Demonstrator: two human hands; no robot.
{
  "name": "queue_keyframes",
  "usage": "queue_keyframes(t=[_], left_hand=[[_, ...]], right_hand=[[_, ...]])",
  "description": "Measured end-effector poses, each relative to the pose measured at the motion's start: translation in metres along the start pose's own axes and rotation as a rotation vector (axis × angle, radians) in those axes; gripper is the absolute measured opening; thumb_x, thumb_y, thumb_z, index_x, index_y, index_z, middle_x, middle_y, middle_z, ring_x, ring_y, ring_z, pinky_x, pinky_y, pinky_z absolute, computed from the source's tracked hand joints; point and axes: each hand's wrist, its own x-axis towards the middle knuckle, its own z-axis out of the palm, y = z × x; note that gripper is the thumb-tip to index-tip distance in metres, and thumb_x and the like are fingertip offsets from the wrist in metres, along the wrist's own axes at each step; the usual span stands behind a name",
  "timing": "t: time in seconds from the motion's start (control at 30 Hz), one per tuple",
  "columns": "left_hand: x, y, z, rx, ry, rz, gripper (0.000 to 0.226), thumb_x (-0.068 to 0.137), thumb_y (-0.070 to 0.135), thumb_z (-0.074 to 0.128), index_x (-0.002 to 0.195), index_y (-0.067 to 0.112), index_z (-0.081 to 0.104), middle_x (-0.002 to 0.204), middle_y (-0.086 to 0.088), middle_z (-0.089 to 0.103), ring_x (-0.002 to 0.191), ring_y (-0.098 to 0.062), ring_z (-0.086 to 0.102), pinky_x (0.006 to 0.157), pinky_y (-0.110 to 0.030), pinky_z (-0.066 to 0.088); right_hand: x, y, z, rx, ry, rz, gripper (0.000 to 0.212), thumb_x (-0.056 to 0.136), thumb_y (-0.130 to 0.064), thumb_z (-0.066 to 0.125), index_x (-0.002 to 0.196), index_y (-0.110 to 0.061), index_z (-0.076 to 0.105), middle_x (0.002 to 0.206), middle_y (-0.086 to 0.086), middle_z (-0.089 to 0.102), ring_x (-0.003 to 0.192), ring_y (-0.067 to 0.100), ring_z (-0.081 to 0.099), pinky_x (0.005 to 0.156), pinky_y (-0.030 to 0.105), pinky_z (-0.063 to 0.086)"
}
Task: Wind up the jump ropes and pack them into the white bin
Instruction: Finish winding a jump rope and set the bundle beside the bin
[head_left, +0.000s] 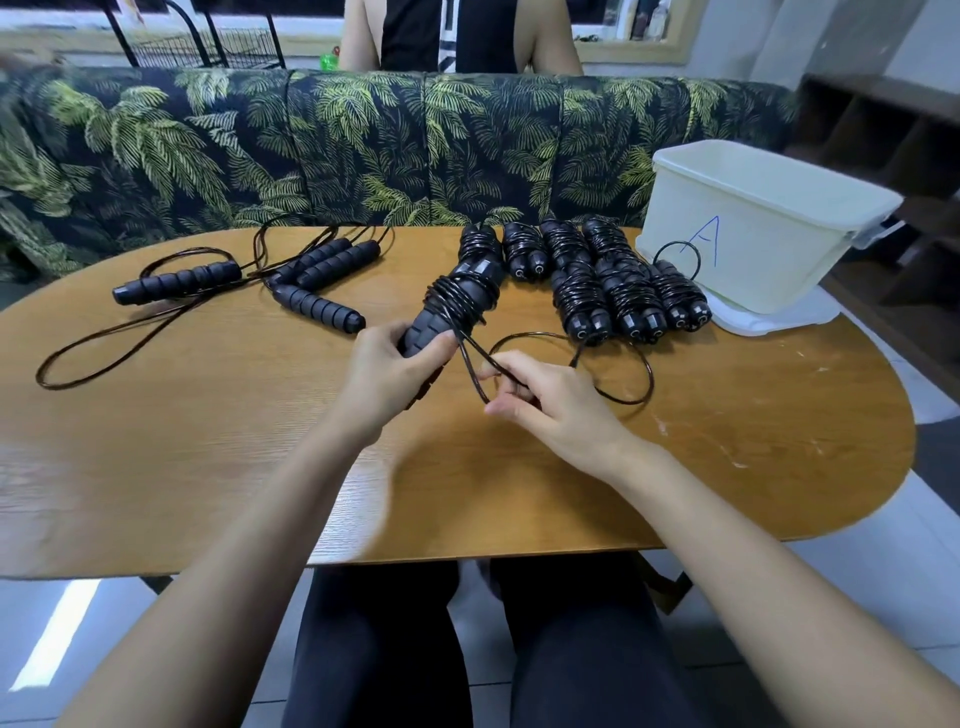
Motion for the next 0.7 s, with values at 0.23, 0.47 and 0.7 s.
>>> queue_keyframes(t=[0.23,0.47,0.7], left_hand=[[0.005,-0.001,-0.009,0.028,0.004,0.017,0.019,0.089,0.022,0.065,0.079,0.007,0.06,0.058,-0.001,0.047,0.044,-0.007,0.04,0.038,-0.018,0.03],[0.01,0.006,-0.022,0.024,0.044,0.055,0.018,0.087,0.019,0.065,0.081,0.003,0.061,0.058,0.0,0.046,0.045,-0.008,0.038,0.041,-0.02,0.028],[-0.015,0.036,-0.013,-0.023,-0.432,0.246,0.027,0.079,0.01,0.073,0.105,0.016,0.065,0.08,0.005,0.067,0.069,-0.003,0.059,0.062,-0.016,0.048]], right_hand=[[-0.008,-0.001,-0.005,0.371,0.027,0.143,0.015,0.087,-0.011,0.068,0.101,-0.018,0.07,0.072,-0.011,0.065,0.062,0.009,0.054,0.062,0.018,0.044],[-0.029,0.018,-0.006,0.424,0.07,0.146,0.014,0.092,-0.01,0.061,0.087,-0.004,0.073,0.063,-0.002,0.058,0.069,0.005,0.057,0.074,0.018,0.045],[-0.011,0.043,-0.019,0.396,-0.125,0.261,0.022,0.096,-0.027,0.056,0.083,-0.025,0.073,0.068,-0.004,0.055,0.063,0.004,0.05,0.062,0.02,0.039]])
